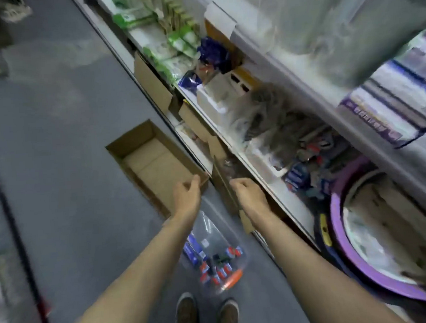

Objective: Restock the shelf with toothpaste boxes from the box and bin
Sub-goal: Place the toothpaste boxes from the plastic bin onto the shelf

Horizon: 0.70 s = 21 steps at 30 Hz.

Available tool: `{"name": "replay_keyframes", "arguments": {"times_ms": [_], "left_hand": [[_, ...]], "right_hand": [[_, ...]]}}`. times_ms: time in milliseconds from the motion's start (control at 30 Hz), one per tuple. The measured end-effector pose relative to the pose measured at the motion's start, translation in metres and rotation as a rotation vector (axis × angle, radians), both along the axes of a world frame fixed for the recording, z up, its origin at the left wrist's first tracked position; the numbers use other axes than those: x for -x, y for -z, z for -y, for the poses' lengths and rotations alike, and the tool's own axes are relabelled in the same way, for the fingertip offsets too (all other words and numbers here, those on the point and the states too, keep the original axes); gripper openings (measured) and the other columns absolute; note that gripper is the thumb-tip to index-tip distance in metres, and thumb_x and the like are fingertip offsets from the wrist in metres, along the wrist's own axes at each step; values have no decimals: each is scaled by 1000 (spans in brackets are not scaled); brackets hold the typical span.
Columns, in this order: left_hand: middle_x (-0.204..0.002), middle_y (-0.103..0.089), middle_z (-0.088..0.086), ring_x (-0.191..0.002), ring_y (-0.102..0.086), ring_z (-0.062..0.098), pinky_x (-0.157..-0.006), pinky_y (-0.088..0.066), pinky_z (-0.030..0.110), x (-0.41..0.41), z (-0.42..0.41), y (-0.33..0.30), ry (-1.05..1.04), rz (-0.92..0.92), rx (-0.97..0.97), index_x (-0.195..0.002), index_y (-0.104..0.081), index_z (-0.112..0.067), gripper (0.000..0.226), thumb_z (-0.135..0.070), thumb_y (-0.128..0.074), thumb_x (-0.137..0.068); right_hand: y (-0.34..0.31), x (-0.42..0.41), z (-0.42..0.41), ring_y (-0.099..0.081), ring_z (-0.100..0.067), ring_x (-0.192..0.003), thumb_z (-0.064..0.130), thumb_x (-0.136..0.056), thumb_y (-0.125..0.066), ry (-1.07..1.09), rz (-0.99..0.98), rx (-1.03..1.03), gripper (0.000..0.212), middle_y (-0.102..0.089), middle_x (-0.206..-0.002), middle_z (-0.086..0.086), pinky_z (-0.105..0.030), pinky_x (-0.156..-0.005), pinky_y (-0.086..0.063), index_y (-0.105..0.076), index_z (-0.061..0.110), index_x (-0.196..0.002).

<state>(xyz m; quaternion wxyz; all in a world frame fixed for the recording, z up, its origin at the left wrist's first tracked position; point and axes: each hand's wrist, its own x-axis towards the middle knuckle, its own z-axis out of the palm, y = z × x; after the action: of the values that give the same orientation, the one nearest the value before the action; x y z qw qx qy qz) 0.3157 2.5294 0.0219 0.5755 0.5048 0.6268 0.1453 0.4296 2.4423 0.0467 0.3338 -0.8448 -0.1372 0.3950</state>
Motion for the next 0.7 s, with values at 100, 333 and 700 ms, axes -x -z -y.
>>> {"name": "replay_keyframes", "arguments": {"times_ms": [100,333,700], "left_hand": [[-77,-56,-2,-84,-54,22,-79,-41,32,15,12,88,-32,-74,62,-81,-55,-17,29,-36,-51,-102],[-67,-61,10,-67,-56,27,-67,-43,41,59,56,306,-52,-195,201,-71,-59,-5,50,-49,-51,-95],[-111,-68,11,-102,-63,32,-95,-48,41,73,69,526,-50,-259,375,-113,-62,-9,55,-57,-40,-98]], "right_hand": [[89,4,4,-51,-18,-81,25,-100,-51,-88,-72,85,26,-56,-77,-2,-29,-67,-36,-64,18,-78],[298,35,20,-58,-24,-92,25,-98,-49,-191,-243,286,20,-62,-94,-9,-31,-75,-38,-65,15,-89],[569,65,29,-67,-33,-105,67,-60,-49,-83,-442,387,70,-73,-110,-10,-46,-99,-51,-73,13,-98]]}}
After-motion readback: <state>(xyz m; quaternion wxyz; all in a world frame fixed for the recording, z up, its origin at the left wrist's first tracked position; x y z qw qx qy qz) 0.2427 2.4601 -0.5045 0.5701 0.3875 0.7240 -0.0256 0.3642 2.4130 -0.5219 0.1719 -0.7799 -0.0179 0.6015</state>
